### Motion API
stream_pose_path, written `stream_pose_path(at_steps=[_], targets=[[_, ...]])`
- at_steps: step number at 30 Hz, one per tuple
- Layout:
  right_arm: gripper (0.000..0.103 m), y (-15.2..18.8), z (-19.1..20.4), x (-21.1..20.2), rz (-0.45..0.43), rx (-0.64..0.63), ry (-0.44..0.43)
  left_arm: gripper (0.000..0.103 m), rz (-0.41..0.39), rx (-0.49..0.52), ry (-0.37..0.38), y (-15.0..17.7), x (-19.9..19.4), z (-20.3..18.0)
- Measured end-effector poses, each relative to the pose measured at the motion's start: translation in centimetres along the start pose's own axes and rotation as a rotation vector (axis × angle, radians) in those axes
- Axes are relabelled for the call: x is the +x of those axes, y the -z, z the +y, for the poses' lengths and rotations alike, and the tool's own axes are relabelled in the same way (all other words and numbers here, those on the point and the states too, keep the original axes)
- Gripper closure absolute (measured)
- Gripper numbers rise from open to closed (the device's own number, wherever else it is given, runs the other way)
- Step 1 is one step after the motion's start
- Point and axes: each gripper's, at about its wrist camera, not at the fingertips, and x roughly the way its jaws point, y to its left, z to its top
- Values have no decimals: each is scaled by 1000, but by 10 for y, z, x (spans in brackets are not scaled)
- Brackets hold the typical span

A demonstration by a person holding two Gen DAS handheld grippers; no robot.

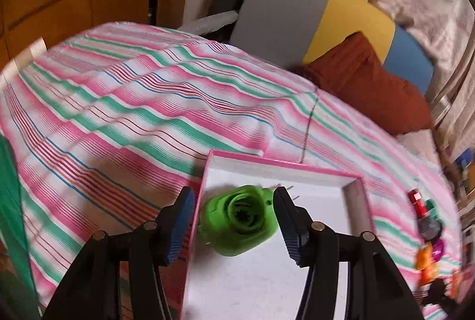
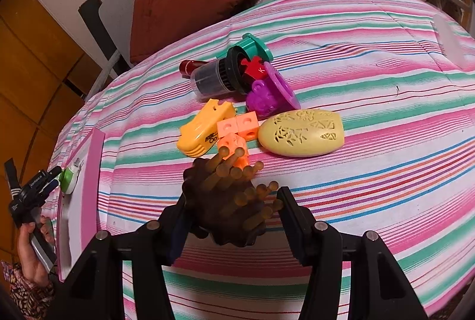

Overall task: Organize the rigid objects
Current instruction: 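Lower the green toy into the tray and open the left tool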

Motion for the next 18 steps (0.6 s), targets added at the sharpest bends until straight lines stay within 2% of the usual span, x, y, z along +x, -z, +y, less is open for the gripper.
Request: stream_pose_path(at_steps=[4,10,14,18], targets=[[46,1,3,-1,-4,-10,-8,47,-34,-32,12,2,-17,9],[46,4,12,1,4,-35,-17,47,-34,71,-23,23,-35,-1],[46,7,21,-1,-6,-29,-46,47,10,129,22,45,-40,-10],[46,12,36,5,17,14,-146,47,55,172,88,62,-43,-18]])
